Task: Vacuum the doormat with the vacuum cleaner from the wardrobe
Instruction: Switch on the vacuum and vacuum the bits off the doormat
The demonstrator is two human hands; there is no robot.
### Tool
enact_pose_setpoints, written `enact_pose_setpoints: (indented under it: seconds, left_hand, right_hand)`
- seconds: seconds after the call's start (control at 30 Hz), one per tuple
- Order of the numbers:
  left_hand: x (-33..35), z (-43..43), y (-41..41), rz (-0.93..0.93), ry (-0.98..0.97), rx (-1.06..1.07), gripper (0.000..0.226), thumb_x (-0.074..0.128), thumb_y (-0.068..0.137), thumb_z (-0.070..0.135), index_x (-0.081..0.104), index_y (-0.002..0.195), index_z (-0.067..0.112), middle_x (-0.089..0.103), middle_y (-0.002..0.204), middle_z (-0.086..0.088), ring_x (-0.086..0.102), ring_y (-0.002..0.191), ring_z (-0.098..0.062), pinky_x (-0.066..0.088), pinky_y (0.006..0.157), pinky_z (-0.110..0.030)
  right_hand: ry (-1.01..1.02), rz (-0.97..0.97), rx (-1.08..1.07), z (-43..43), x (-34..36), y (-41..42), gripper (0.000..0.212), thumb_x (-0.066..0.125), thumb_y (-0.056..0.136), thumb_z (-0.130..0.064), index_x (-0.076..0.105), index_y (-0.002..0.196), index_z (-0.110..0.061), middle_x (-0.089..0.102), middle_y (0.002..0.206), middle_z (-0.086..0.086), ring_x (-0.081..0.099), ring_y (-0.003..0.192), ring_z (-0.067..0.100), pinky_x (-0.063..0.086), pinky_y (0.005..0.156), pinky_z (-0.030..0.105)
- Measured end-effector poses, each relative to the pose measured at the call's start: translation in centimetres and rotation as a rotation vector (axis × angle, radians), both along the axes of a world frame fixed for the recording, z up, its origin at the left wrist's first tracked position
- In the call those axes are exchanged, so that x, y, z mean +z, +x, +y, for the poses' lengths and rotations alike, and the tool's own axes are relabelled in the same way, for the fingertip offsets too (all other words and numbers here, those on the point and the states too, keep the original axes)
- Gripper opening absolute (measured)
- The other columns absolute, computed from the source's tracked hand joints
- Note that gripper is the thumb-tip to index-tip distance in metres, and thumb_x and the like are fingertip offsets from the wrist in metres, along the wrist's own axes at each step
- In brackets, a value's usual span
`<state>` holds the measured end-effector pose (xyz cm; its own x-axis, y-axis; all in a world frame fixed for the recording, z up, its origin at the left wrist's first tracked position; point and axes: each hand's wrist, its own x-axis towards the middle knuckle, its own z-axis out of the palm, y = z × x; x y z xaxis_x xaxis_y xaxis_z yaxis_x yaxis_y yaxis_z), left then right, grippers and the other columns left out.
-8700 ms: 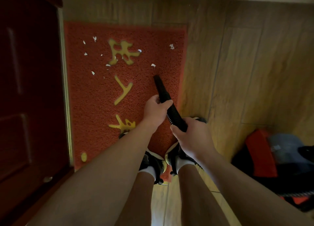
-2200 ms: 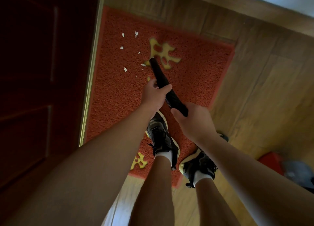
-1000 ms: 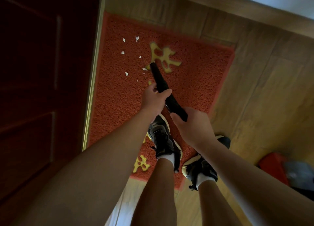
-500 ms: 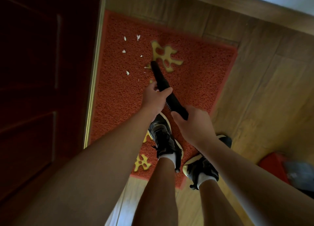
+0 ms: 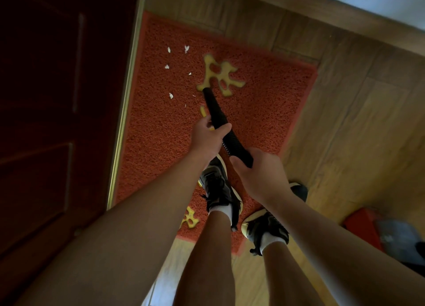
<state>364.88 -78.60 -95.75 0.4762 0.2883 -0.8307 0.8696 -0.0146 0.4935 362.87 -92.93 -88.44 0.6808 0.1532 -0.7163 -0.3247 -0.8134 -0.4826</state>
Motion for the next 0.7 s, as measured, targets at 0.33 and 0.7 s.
enact_pose_setpoints:
  seconds: [0.33,0.7]
  left_hand:
    - [-0.4,0.2,-1.5,-0.017,0.015,0.039,0.042,0.073,0.09,0.032,0.065,0.129,0.017,0.065,0.127,-0.002,0.061,0.116,-0.023,0.049,0.096,-0.044]
    - [-0.4,1.2,-2.8,-0.035,-0.012,0.114,0.036,0.072,0.093,0.026,0.067,0.127,0.016,0.066,0.123,-0.003,0.062,0.113,-0.021,0.048,0.091,-0.039]
  right_hand:
    - [-0.01,-0.011,0.054,-0.1,-0.2,-0.6,0.037,0.056,0.096,-0.048,0.058,0.08,-0.014,0.058,0.061,0.003,0.055,0.051,0.022,0.047,0.048,0.04]
    - [0.007,-0.01,0.11,0.9,-0.1,-1.1,0.035,0.057,0.097,-0.045,0.058,0.08,-0.014,0.058,0.06,0.002,0.055,0.05,0.022,0.046,0.047,0.039]
